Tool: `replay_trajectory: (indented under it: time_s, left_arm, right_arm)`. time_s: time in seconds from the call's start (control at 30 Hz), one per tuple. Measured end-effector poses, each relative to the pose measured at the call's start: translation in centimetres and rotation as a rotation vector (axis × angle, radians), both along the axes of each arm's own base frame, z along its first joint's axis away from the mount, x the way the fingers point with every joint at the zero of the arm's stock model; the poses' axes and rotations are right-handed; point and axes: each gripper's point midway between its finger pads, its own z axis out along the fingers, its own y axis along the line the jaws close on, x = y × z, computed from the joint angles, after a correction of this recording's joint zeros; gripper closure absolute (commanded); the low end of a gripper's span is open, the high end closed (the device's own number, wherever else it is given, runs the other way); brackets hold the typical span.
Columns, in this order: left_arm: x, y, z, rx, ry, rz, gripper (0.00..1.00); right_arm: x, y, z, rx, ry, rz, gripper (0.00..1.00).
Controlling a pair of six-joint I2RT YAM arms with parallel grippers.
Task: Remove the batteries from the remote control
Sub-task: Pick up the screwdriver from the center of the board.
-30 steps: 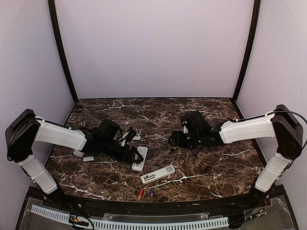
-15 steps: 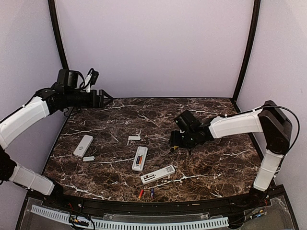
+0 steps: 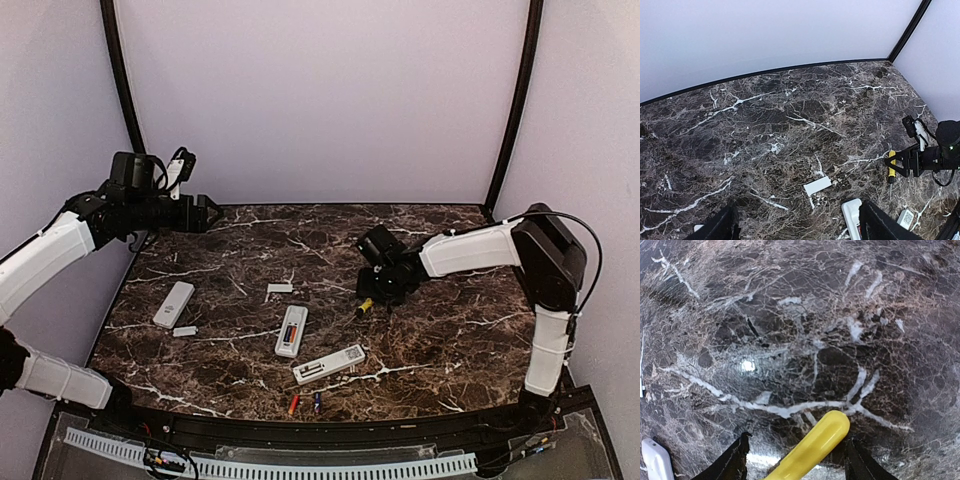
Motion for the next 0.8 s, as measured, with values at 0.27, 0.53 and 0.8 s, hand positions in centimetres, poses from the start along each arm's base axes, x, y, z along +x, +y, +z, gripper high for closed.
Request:
replay_trajectory:
  time_s: [0.27, 0.53, 0.8]
  left_arm:
    - [-0.2, 0.3, -0.1, 0.028, -0.017, -0.005, 0.18]
    - [-0.2, 0.2, 0.0, 0.031, -0.021, -0.012, 0.18]
    - [-0.4, 0.1, 0.0, 0.026, -0.021, -0.023, 0.19]
  right_arm:
    - [0.9, 0.2, -0.5, -0.045, -0.004, -0.005, 0.41]
    - [1.7, 1.2, -0.8, -0.144, -0.027, 0.026, 0.64]
    - [1.4, 1.4, -1.0, -0.186, -0.039, 0.039, 0.94]
